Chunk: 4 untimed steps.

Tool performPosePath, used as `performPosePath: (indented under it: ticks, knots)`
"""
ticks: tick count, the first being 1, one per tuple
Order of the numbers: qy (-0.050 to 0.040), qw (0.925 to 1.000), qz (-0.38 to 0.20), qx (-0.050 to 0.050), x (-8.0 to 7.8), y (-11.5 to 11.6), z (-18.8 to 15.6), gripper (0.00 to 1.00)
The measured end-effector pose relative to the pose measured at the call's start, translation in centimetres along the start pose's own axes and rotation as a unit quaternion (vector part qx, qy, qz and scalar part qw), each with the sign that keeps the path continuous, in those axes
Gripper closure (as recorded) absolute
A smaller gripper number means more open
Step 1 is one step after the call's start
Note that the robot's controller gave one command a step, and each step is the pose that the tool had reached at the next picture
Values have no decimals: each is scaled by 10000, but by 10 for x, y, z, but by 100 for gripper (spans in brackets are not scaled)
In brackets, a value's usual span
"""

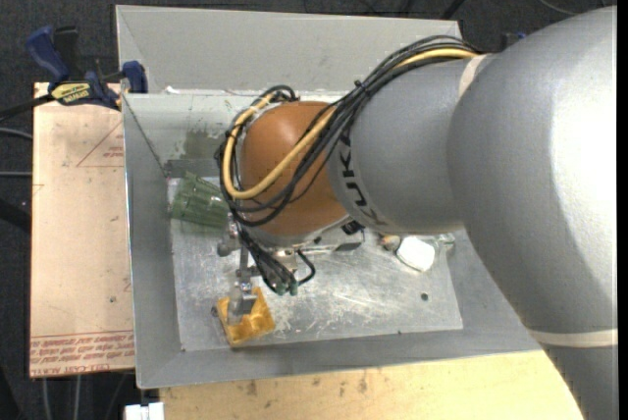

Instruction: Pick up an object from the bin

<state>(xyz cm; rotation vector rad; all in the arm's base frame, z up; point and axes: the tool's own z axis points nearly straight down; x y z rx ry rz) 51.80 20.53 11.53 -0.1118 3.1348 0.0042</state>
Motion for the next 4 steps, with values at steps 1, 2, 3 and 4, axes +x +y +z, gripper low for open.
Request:
performPosePath:
  ticks: [1, 2, 3, 4]
  knots:
    - [39, 9995, -316, 12, 26, 4, 8, 0]
    - [42, 9832, -1823, -25, 19, -22, 35, 100]
    - [42, 9832, -1823, -26, 19, -22, 35, 100]
    - [-5, 9834, -1814, 0, 13, -18, -116, 100]
